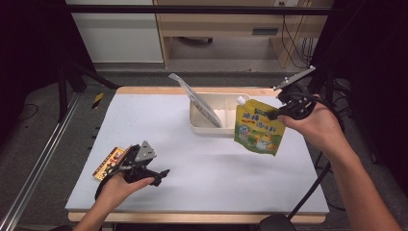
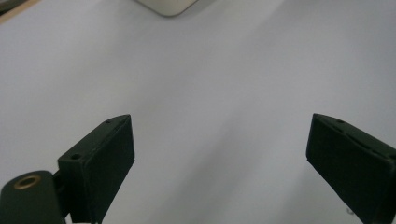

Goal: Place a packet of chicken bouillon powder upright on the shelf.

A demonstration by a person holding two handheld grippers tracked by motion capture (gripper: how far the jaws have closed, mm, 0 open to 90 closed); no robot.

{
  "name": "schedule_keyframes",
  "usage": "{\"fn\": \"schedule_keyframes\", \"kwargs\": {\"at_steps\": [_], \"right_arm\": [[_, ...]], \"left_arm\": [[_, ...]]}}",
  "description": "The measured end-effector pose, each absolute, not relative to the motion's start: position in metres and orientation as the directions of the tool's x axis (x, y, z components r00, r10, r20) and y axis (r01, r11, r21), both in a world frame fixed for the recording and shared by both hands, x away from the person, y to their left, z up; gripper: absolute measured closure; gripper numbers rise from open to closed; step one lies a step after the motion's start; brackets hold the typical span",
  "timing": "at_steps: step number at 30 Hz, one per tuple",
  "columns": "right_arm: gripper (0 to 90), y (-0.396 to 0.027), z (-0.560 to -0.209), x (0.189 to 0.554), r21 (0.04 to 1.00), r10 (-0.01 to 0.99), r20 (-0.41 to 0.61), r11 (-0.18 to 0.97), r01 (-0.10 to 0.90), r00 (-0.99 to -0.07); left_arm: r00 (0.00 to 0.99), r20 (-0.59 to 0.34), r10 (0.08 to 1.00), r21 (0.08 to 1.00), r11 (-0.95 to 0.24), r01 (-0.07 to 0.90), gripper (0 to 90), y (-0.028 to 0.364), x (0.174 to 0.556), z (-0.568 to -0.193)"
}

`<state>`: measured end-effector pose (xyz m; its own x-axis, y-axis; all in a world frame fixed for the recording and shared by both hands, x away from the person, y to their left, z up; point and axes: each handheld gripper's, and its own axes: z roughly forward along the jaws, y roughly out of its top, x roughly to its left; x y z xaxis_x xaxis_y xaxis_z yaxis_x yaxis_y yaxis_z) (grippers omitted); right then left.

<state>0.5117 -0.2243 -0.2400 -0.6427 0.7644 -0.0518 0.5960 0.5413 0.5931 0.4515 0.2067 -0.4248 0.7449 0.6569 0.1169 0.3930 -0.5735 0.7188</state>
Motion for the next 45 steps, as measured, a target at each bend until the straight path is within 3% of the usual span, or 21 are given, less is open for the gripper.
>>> {"fn": "schedule_keyframes", "kwargs": {"at_steps": [7,18,45], "right_arm": [[90.0,-0.216,-0.228,0.529,0.658,0.83,-0.044,0.443,0.61,-0.555],[90.0,-0.199,-0.213,0.567,0.712,0.909,-0.023,0.307,0.632,-0.416],[90.0,-0.172,-0.219,0.616,0.71,0.96,0.049,0.16,0.686,-0.274]], "left_arm": [[0.692,0.116,0.712,0.731,-0.533,0.426,7.8,0.223,0.439,-0.44],[0.668,0.169,0.724,0.73,-0.548,0.409,7.9,0.228,0.426,-0.445],[0.656,0.167,0.736,0.721,-0.545,0.428,8.3,0.234,0.429,-0.449]]}}
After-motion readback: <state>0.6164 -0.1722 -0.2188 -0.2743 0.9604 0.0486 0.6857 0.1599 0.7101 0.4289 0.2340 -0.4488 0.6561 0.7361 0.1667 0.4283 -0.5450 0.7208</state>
